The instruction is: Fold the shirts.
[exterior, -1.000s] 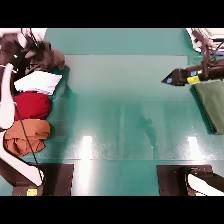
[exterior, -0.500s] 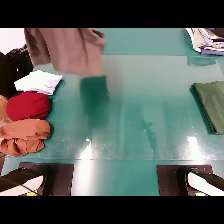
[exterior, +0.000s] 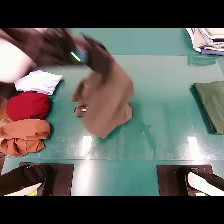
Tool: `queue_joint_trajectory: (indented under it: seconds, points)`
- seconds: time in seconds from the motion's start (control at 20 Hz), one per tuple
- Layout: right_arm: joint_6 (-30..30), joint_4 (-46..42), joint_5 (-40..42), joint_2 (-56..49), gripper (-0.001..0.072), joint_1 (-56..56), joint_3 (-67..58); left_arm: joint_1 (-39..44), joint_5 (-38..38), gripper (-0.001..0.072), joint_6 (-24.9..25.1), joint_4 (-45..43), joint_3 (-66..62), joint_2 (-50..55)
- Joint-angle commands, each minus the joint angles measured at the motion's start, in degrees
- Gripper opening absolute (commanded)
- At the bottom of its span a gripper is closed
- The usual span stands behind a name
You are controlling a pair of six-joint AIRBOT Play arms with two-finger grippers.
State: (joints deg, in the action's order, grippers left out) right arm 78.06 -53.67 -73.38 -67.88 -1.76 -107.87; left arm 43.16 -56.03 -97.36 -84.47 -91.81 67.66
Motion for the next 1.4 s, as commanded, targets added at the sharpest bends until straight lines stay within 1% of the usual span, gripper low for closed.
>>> queue_joint_trajectory:
  seconds: [0.0,0.05,0.1,0.15,0.25,0.3,0.4,0.45,0.6,0.75,0.85,1.0,1.15,1.2,1.3,1.35]
  points:
    - [0.0,0.1,-2.8,0.0,0.0014,0.0,-0.3,6.3,2.1,0.0626,-1.6,8.5,10.7,1.5]
    - [0.0,0.1,-3.2,0.0,0.0014,0.0,-0.3,6.4,0.6,0.0622,-0.2,7.5,11.0,1.6]
    - [0.0,0.1,-3.7,0.0,0.0014,0.0,-0.3,5.5,-0.9,0.0622,0.8,4.4,10.4,1.4]
    - [0.0,0.2,-4.2,0.0,0.0014,0.0,-0.3,3.7,-3.0,0.0623,0.7,0.6,9.3,0.9]
    - [0.0,0.1,-5.2,0.0,0.0014,0.0,-0.3,-2.3,-7.7,0.0622,0.8,-4.9,7.2,-0.2]
    - [0.0,0.1,-5.4,0.0,0.0014,0.0,-0.3,-6.2,-9.3,0.0622,0.8,-6.2,7.3,-0.7]
    - [0.1,0.2,-5.4,0.0,0.0014,0.0,-0.3,-15.3,-12.5,0.0622,0.8,-5.7,9.1,-0.7]
    - [0.1,0.2,-5.3,0.0,0.0014,0.0,-0.3,-19.7,-12.7,0.0622,0.9,-4.1,11.8,-0.7]
    - [0.1,0.1,-5.3,0.0,0.0014,0.0,-0.3,-30.3,-10.5,0.0622,5.2,6.4,23.9,-0.6]
    - [0.1,0.1,-5.2,0.0,0.0014,0.0,-0.3,-37.4,-5.0,0.0622,10.1,16.4,35.6,-0.5]
    - [0.1,0.1,-5.1,0.0,0.0014,0.0,-0.3,-40.6,-2.8,0.0622,13.5,22.9,40.1,1.3]
    - [0.1,0.1,-5.3,0.0,0.0014,0.0,-0.3,-42.4,-0.9,0.0622,17.3,30.0,41.6,6.8]
    - [0.1,0.1,-5.3,0.0,0.0014,0.0,-0.3,-42.3,2.0,0.0622,19.1,37.3,41.6,11.3]
    - [0.1,0.1,-5.3,0.0,0.0014,0.0,-0.3,-42.3,2.5,0.0622,20.6,40.2,41.6,12.4]
    - [0.1,0.1,-5.7,0.0,0.0014,0.0,-0.3,-42.3,3.2,0.0619,21.4,43.0,41.6,13.5]
    - [0.1,0.1,-6.2,0.0,0.0013,0.0,-0.3,-42.3,4.1,0.0463,21.3,43.0,41.6,13.5]
